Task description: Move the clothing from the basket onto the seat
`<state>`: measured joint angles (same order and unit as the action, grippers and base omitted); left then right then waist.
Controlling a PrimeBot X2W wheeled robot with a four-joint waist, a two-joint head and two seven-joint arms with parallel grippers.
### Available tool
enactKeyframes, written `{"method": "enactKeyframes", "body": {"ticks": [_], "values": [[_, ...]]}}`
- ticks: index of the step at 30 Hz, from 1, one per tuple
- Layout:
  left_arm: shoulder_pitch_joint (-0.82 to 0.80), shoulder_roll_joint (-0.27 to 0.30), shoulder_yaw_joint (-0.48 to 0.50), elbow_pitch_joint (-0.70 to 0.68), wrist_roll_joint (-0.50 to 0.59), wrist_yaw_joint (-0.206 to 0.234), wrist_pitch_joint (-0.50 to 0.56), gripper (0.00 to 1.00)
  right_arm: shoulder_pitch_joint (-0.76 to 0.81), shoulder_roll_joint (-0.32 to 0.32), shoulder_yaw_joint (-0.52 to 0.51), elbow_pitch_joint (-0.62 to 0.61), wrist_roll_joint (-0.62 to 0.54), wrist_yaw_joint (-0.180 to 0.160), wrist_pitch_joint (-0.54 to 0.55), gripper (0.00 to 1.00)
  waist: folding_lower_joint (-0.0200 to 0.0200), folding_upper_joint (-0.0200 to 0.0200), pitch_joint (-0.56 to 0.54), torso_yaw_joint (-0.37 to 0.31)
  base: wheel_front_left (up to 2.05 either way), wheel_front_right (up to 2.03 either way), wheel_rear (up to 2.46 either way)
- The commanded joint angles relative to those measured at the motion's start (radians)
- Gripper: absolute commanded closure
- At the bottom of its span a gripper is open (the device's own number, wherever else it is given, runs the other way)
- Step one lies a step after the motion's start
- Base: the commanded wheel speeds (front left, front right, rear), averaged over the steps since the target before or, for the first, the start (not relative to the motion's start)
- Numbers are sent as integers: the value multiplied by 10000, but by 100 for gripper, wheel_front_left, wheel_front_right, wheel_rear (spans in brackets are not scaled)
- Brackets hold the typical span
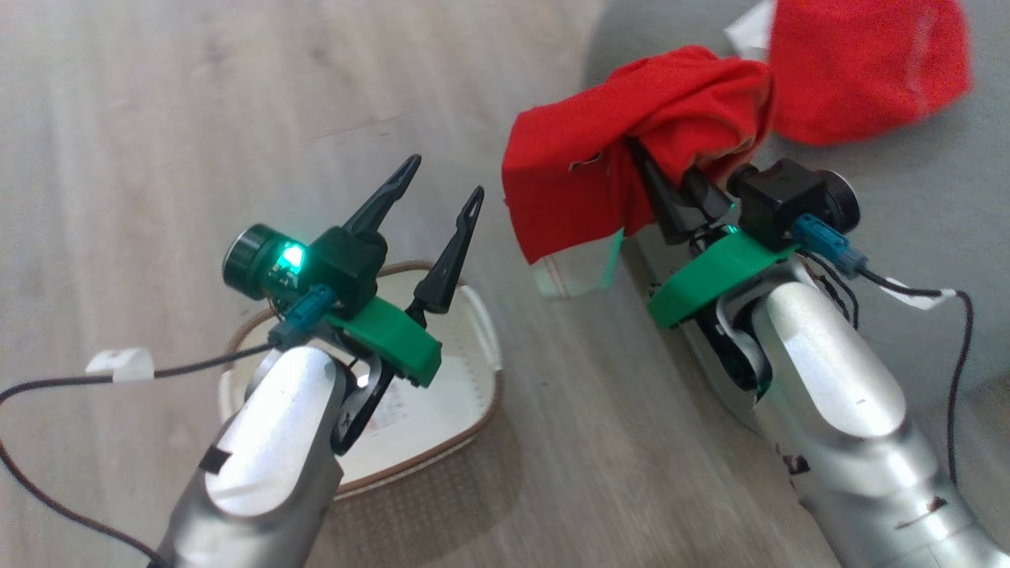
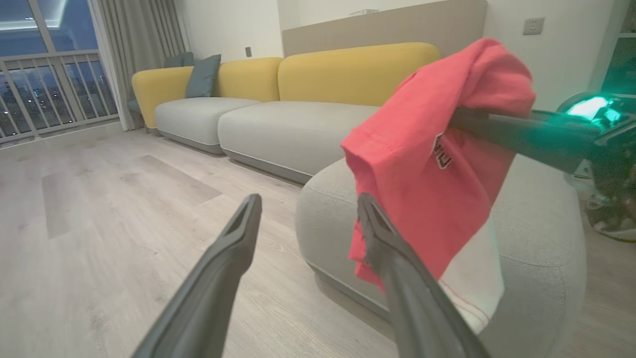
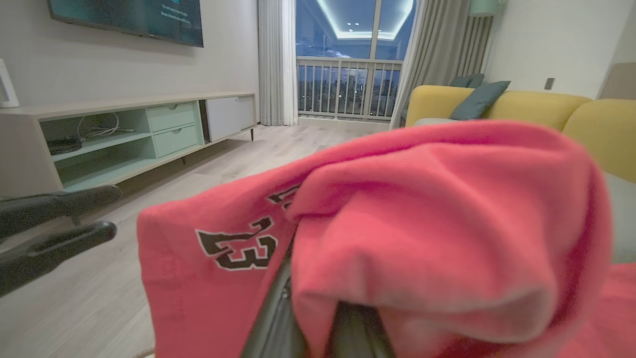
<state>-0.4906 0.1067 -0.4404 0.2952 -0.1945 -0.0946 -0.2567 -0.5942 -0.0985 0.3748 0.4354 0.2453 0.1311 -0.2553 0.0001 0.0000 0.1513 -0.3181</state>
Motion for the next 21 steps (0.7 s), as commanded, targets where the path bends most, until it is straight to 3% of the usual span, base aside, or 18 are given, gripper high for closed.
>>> {"method": "enactKeyframes", "body": {"ticks": [1,7,15,21], "values": [[-182,211,394,-298,88,-16,-51,0,-2,116,-42,-469,-70,-4,-65,100,-1,0,75,-944,0,0,0],[-120,213,456,-360,191,-56,-51,0,486,24,-638,-972,-105,-4,-65,100,-1,0,201,-2005,0,0,0],[-520,174,81,-429,366,-213,-51,0,1172,-337,-2207,-1601,-624,-4,-65,100,-1,0,944,-2169,0,0,0],[-640,578,-73,-586,398,-275,-46,0,84,-765,-3213,-1316,-1085,-4,-65,100,-1,0,2023,-2151,0,0,0]]}}
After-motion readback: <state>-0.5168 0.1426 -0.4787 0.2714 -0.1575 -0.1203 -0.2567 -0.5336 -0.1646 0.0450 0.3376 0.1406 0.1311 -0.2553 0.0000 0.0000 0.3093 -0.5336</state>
